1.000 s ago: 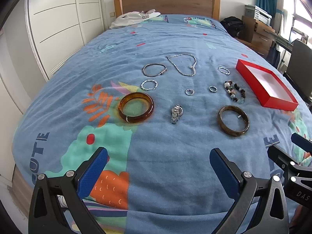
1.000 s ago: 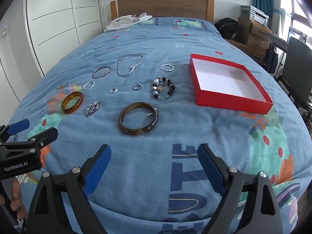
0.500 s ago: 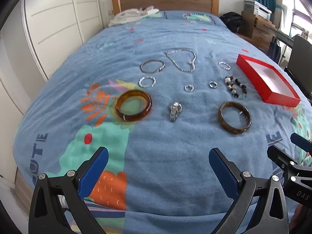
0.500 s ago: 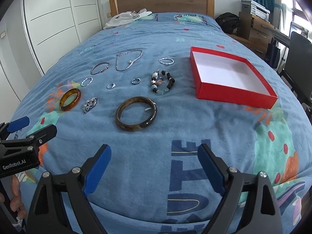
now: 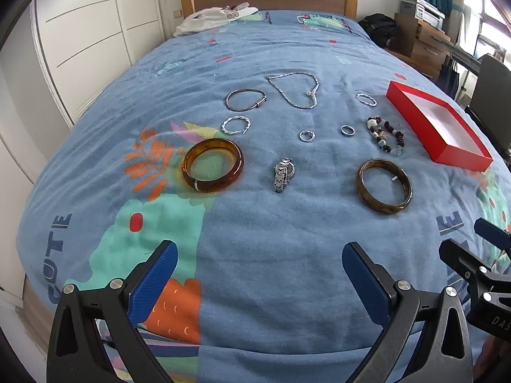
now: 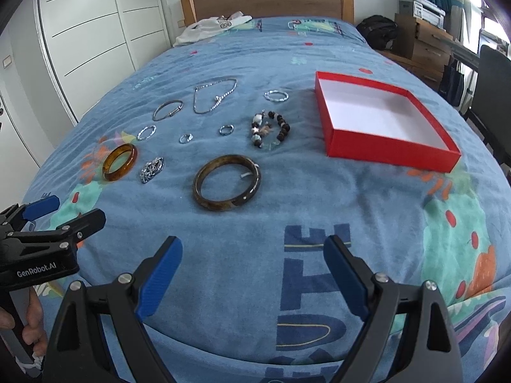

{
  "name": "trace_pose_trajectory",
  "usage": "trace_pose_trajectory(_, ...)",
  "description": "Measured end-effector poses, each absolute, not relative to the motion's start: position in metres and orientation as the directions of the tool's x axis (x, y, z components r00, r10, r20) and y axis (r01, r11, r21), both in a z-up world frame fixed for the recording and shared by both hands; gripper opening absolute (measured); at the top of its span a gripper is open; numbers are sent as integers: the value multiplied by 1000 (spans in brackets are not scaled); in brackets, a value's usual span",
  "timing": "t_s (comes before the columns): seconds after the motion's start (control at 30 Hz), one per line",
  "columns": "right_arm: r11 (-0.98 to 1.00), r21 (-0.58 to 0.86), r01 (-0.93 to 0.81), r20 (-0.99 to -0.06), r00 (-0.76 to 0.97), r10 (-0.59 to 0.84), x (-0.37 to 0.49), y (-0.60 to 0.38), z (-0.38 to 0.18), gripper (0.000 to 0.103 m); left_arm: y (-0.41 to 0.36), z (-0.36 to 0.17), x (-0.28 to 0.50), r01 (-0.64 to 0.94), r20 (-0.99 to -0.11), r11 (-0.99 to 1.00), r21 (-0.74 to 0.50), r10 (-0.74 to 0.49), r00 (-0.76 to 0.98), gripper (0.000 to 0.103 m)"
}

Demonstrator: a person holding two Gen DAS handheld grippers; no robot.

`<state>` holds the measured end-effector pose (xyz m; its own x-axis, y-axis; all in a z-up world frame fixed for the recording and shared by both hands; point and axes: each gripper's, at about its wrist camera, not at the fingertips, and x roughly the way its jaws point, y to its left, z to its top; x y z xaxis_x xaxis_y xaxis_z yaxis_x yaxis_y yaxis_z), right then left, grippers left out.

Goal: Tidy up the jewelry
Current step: 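Move the left tool toward the amber bangle while the right tool approaches the dark brown bangle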

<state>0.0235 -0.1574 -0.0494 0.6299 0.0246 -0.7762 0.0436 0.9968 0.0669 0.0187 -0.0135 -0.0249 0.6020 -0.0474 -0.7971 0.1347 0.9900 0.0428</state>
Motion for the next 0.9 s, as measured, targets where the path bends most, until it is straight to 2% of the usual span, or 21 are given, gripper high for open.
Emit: trace_pose_trajectory(0.9,998,59,-7,-790,611,51,47,-160,-65,90,7,-45,43,103,-824,995,17,-45,565,101)
